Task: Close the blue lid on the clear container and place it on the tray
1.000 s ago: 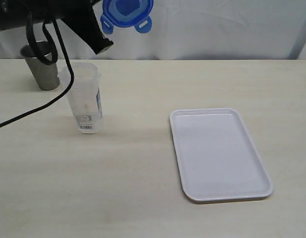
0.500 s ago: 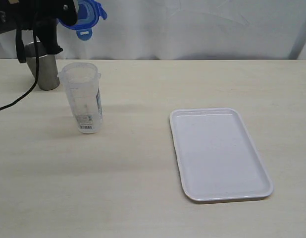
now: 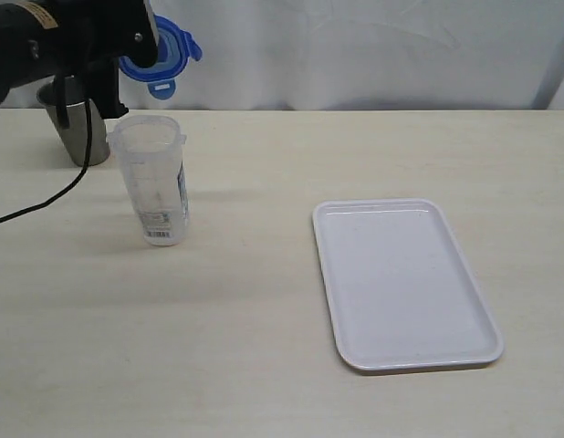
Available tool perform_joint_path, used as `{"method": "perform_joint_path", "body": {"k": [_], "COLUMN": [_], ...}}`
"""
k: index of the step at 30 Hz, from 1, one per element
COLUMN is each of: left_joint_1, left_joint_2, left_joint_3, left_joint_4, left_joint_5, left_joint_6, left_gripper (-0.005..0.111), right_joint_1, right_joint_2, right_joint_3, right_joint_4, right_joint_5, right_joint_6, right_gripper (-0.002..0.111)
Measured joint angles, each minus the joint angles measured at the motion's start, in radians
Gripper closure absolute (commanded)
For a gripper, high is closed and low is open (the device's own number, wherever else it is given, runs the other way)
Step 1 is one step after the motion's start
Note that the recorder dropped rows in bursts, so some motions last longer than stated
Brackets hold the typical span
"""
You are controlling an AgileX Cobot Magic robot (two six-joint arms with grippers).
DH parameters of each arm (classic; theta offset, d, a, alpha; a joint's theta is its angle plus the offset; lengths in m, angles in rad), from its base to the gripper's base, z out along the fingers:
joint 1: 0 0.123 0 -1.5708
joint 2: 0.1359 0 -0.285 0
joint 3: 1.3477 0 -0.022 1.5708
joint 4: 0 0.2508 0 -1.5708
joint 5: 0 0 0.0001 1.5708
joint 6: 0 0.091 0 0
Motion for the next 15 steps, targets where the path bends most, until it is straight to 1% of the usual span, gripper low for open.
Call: {"method": "perform_joint_path", "body": {"k": [8,15], "left_joint_1": [0.000,0.000], "left_joint_2": [0.032,0.032], "left_joint_3": [0.000,0.000], "left_joint_4": [-0.023,-0.023], "left_joint_5": [-0.007,0.051], "left_joint_6": [0.004,0.028], "left_gripper": [0.107,0.107], "right_joint_1": [0.000,0.000], "right_joint_2": [0.000,0.000], "right_joint_3": [0.000,0.000], "right_joint_4": [0.000,0.000], "right_joint_5": [0.000,0.000], "right_joint_6": [0.000,0.000], "right_gripper": [0.104,0.104]}}
